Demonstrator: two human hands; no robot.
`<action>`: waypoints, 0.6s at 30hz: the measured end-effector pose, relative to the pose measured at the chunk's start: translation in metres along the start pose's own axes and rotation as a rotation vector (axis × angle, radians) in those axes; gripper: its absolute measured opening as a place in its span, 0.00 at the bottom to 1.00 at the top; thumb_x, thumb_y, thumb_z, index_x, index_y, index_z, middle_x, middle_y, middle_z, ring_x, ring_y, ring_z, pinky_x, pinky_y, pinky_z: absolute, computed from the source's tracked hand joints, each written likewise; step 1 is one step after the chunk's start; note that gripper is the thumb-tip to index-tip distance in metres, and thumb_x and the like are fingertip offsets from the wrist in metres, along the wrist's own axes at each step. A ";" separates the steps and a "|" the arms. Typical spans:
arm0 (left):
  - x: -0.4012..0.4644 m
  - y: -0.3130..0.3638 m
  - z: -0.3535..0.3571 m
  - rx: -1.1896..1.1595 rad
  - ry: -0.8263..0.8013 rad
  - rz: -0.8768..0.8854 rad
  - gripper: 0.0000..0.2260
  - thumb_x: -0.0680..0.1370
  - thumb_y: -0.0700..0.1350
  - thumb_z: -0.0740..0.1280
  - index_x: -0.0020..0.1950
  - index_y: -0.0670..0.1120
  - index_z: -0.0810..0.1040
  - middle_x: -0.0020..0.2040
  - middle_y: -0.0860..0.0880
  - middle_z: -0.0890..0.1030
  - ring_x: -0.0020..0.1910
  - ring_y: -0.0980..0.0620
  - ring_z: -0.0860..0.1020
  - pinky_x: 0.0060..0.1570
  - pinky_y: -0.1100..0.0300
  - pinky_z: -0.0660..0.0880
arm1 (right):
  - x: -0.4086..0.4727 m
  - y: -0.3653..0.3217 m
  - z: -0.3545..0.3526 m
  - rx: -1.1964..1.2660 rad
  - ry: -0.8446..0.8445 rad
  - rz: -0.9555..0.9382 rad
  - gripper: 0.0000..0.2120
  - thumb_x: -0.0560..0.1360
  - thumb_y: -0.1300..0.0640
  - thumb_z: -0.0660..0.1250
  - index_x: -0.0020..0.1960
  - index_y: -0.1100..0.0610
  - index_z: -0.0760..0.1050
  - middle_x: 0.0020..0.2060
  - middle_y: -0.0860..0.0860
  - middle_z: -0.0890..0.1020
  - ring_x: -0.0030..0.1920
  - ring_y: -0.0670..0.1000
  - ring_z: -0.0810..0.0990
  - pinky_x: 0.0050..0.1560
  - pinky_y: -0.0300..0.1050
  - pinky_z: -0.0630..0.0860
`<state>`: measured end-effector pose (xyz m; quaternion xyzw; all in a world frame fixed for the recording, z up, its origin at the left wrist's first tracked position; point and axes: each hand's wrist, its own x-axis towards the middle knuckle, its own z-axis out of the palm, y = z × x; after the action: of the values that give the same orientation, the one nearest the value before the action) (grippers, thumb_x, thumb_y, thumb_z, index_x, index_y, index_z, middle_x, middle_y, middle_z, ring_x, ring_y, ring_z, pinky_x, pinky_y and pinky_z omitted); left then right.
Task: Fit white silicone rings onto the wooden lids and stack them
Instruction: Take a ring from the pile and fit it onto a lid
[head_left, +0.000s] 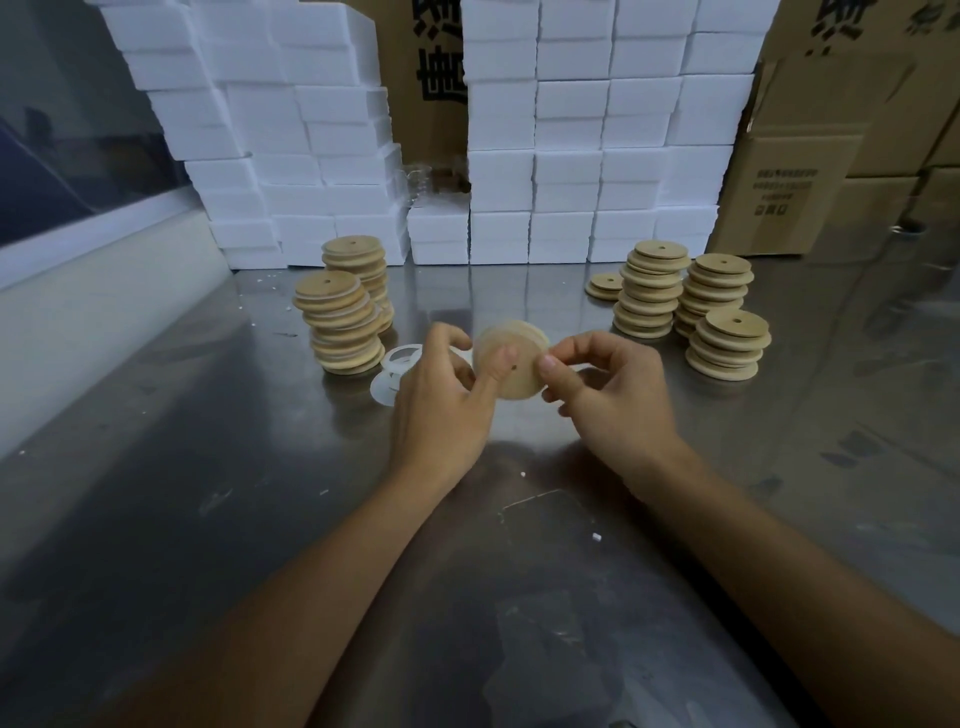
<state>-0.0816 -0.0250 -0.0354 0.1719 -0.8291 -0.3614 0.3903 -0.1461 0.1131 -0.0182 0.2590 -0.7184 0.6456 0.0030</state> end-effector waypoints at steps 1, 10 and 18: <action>0.000 0.000 -0.003 0.148 -0.031 0.042 0.15 0.78 0.59 0.65 0.53 0.49 0.73 0.37 0.57 0.76 0.37 0.59 0.75 0.32 0.65 0.65 | 0.000 0.001 -0.001 -0.139 0.027 -0.098 0.02 0.75 0.61 0.72 0.44 0.57 0.80 0.37 0.47 0.83 0.36 0.45 0.82 0.37 0.42 0.80; -0.001 0.001 -0.009 0.233 -0.124 0.243 0.07 0.81 0.45 0.65 0.47 0.43 0.80 0.37 0.53 0.75 0.38 0.50 0.74 0.37 0.55 0.66 | 0.004 0.003 -0.006 -0.532 0.029 -0.549 0.04 0.76 0.63 0.69 0.48 0.56 0.76 0.44 0.49 0.80 0.39 0.51 0.78 0.36 0.52 0.77; -0.001 0.005 0.000 -0.226 -0.056 0.073 0.14 0.78 0.37 0.66 0.32 0.46 0.79 0.25 0.55 0.77 0.23 0.58 0.72 0.30 0.62 0.69 | 0.006 0.000 0.000 0.150 0.112 -0.042 0.09 0.77 0.59 0.70 0.51 0.65 0.78 0.41 0.54 0.83 0.37 0.48 0.82 0.34 0.41 0.81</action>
<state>-0.0812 -0.0215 -0.0324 0.0863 -0.7994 -0.4427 0.3969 -0.1513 0.1103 -0.0160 0.2370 -0.6611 0.7109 0.0373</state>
